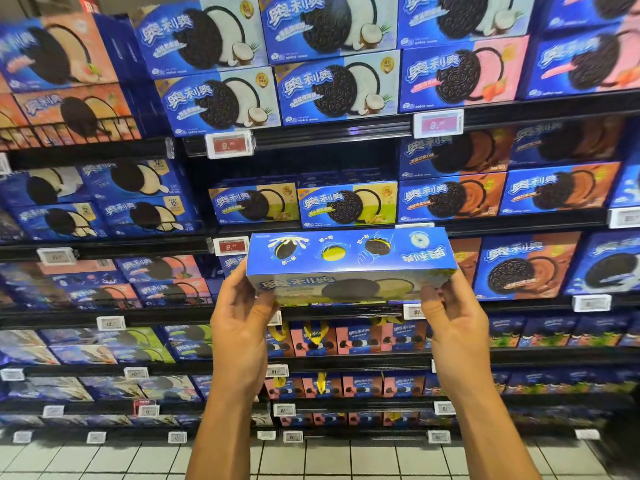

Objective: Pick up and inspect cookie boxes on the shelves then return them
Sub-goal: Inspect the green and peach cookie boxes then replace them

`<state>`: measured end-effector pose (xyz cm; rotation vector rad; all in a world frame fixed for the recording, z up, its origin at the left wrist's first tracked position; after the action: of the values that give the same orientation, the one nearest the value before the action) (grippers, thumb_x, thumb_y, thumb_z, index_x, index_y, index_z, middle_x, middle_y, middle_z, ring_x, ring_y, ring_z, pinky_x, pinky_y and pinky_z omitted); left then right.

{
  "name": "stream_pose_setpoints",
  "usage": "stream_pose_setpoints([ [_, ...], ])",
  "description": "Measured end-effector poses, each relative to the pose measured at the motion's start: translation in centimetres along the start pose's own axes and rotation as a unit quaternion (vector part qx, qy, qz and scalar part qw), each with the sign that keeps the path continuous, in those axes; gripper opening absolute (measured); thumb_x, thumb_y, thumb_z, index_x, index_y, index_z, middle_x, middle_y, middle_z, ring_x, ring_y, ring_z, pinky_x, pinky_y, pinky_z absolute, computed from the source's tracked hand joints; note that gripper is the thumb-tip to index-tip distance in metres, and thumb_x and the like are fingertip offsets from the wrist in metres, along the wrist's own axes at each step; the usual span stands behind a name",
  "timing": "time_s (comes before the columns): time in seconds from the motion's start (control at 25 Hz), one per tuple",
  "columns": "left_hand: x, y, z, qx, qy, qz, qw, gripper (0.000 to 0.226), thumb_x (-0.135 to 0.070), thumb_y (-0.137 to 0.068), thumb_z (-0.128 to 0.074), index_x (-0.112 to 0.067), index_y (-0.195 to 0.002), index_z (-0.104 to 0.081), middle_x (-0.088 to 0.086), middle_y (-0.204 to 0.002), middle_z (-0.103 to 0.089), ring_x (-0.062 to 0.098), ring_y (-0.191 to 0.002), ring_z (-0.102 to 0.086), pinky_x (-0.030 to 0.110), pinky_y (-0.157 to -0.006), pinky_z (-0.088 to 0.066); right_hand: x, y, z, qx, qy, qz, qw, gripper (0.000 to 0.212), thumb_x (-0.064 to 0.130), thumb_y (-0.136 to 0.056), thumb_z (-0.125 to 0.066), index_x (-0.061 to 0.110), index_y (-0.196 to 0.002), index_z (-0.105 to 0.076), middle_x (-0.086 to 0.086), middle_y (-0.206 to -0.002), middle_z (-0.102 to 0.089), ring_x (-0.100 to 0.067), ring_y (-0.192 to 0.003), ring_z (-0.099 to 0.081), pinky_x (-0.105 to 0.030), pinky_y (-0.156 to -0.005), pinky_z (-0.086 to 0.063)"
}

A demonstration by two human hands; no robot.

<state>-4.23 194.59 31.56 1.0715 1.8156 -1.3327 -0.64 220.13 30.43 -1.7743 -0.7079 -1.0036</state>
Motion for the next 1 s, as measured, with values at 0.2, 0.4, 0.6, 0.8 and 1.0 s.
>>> stream_pose_setpoints([
  [0.2,0.0,0.1,-0.2,0.005,-0.010,0.005,1.000,0.045,-0.021,-0.088,-0.067,-0.030,-0.130,-0.059,0.001,-0.128,-0.065,0.028,-0.124,-0.058,0.046,-0.095,-0.050,-0.1,-0.3,0.4,0.005,-0.008,-0.006,1.000,0.050,0.025,-0.092,-0.057,0.028,-0.141,-0.053,0.021,-0.122,-0.068,0.002,-0.115,-0.062,-0.008,-0.086,-0.048],
  [0.4,-0.3,-0.3,-0.3,0.027,-0.047,0.054,0.997,0.061,-0.043,-0.080,-0.075,-0.032,-0.136,-0.055,-0.005,-0.130,-0.065,0.021,-0.124,-0.059,0.052,-0.101,-0.048,-0.2,-0.6,0.9,-0.010,-0.019,-0.029,0.999,0.049,0.038,-0.086,-0.062,0.041,-0.134,-0.056,0.020,-0.123,-0.069,0.001,-0.116,-0.062,-0.011,-0.089,-0.050],
  [0.6,-0.8,-0.4,-1.2,0.016,-0.062,0.065,0.996,0.041,-0.053,-0.069,-0.073,-0.048,-0.110,-0.069,-0.012,-0.113,-0.073,0.011,-0.108,-0.068,0.033,-0.086,-0.057,0.1,-0.9,0.9,-0.039,-0.016,-0.057,0.997,0.032,0.048,-0.083,-0.063,0.047,-0.115,-0.065,0.021,-0.110,-0.074,0.000,-0.104,-0.068,-0.014,-0.080,-0.054],
  [0.8,-0.9,-0.3,-1.5,0.007,-0.068,0.079,0.995,0.036,-0.055,-0.068,-0.071,-0.051,-0.104,-0.070,-0.013,-0.110,-0.073,0.007,-0.102,-0.069,0.024,-0.077,-0.055,-0.4,-0.8,1.1,-0.053,-0.024,-0.090,0.994,0.047,0.049,-0.085,-0.062,0.033,-0.129,-0.065,0.012,-0.114,-0.074,-0.008,-0.106,-0.070,-0.029,-0.088,-0.054],
  [1.0,-0.4,-0.5,-1.3,-0.037,-0.077,0.112,0.990,0.043,-0.057,-0.065,-0.072,-0.039,-0.104,-0.071,-0.012,-0.099,-0.075,0.010,-0.088,-0.071,0.029,-0.067,-0.051,-0.6,-1.1,1.4,-0.027,-0.092,-0.143,0.985,0.035,0.040,-0.102,-0.052,0.019,-0.127,-0.064,-0.006,-0.120,-0.071,-0.023,-0.101,-0.067,-0.045,-0.083,-0.053],
])
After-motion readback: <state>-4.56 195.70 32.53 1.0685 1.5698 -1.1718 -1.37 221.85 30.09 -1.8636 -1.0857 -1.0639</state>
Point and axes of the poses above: each hand's wrist, its own y-axis away from the middle knuckle, its own z-axis out of the back of the hand, x = y × z, the point moved 3 cm from there along -y, towards the middle knuckle
